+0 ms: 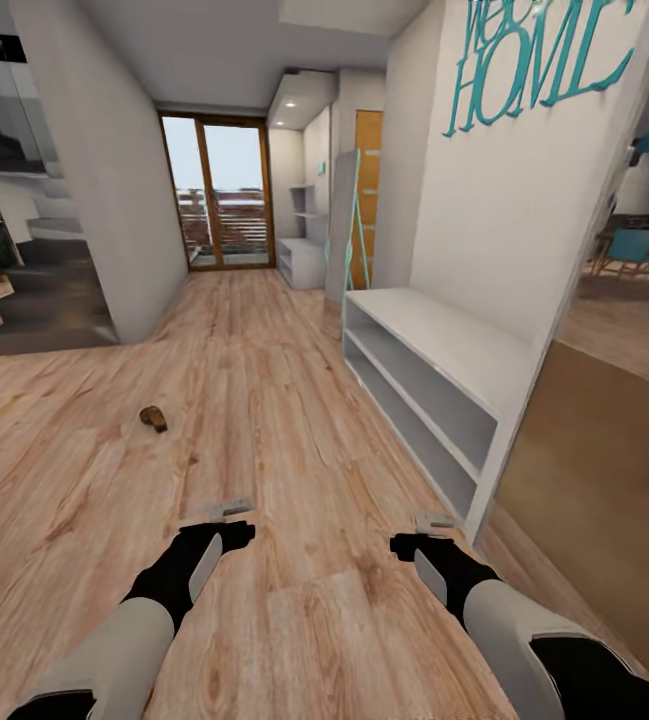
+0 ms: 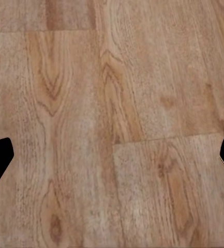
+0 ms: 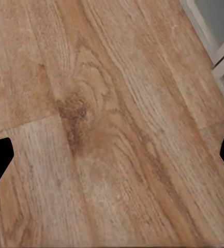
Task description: Pick up the two gym shoes and the two sandals from the corridor floor and place them onto the hallstand (shoe rack) in the corridor, making sure they are on the rack and not on the floor. Arrange them so the two gym shoes are next to each other and the two sandals are next to each other.
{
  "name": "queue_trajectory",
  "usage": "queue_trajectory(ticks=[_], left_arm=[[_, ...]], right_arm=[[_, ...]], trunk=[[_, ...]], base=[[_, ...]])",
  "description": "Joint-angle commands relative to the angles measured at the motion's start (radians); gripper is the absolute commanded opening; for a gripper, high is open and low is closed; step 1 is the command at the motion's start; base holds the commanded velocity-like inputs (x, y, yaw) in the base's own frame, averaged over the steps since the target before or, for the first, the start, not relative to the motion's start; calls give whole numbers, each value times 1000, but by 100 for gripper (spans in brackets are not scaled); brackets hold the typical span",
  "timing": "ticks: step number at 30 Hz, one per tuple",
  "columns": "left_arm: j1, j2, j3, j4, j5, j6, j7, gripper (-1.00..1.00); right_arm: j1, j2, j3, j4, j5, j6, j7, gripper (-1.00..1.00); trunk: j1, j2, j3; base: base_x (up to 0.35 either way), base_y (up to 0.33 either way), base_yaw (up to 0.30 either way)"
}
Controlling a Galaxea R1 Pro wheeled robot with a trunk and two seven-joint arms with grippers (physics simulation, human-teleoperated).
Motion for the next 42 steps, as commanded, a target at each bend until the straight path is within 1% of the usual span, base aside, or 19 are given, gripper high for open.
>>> queue_trajectory(ticks=[1, 7, 11, 22, 42], left_arm=[[0, 0, 0, 0, 0, 0, 0, 100], [0, 0, 0, 0, 0, 0, 0, 100], [0, 0, 0, 0, 0, 0, 0, 100], [0, 0, 0, 0, 0, 0, 0, 100], [0, 0, 0, 0, 0, 0, 0, 100]], right_arm=[[0, 0, 0, 0, 0, 0, 0, 100], [1, 0, 0, 0, 0, 0, 0, 100], [1, 0, 0, -1, 0, 0, 0, 100], [1, 0, 0, -1, 0, 0, 0, 100], [1, 0, 0, -1, 0, 0, 0, 100]], trunk=[[0, 0, 0], [0, 0, 0], [0, 0, 0], [0, 0, 0], [0, 0, -20]], base=[[0, 0, -284], [0, 4, -266], [0, 55, -149], [0, 189, -22], [0, 12, -1]])
